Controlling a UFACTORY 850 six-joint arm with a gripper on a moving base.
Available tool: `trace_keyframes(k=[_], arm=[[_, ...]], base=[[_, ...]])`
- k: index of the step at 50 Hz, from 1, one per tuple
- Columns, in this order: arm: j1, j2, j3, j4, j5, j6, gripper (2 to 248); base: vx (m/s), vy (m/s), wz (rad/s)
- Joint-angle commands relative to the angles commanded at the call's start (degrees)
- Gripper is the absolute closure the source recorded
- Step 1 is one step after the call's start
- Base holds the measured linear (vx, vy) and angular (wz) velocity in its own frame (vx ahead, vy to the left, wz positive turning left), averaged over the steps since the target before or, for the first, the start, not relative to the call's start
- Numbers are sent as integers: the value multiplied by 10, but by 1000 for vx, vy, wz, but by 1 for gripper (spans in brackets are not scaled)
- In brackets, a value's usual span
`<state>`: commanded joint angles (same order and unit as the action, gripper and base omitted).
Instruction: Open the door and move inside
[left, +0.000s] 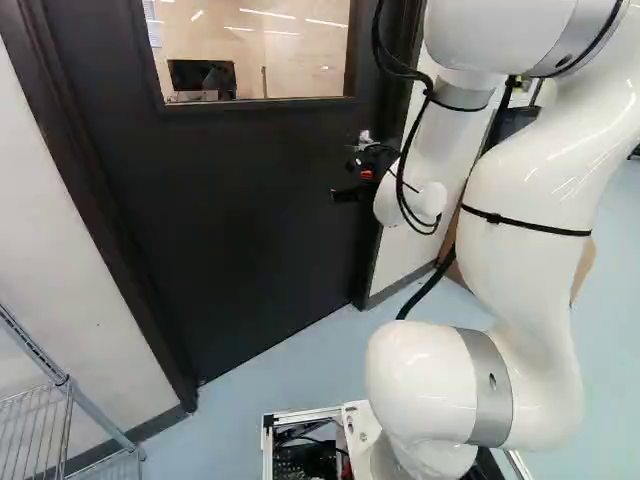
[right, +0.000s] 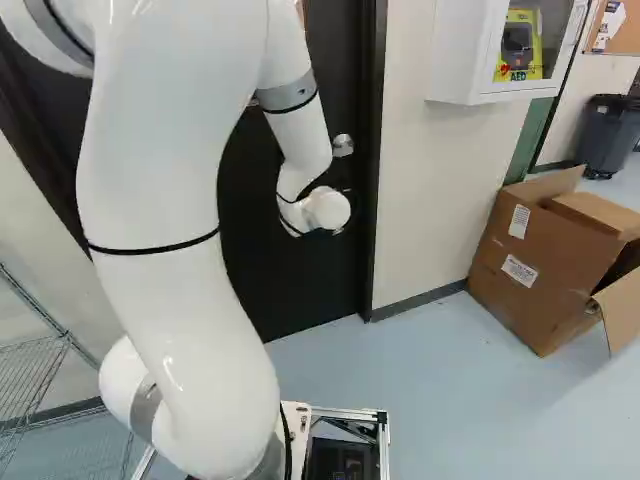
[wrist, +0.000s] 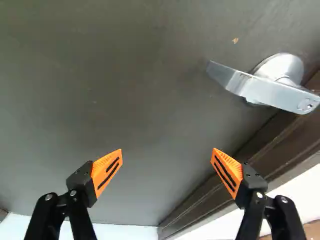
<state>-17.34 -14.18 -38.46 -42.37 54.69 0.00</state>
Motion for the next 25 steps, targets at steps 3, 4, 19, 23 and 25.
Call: trace_keyframes(k=[3, 4, 19, 23, 25], arm=[[-2, 6, 2, 0, 0, 0, 3], [-3, 8, 3, 0, 0, 0, 3], [-12, 33, 9, 0, 0, 0, 3], [-14, 39, 8, 0, 0, 0, 3], [-15, 41, 8, 0, 0, 0, 3]], base=[[0, 0, 0], [0, 0, 0], [0, 0, 0], [0, 0, 0], [0, 0, 0]])
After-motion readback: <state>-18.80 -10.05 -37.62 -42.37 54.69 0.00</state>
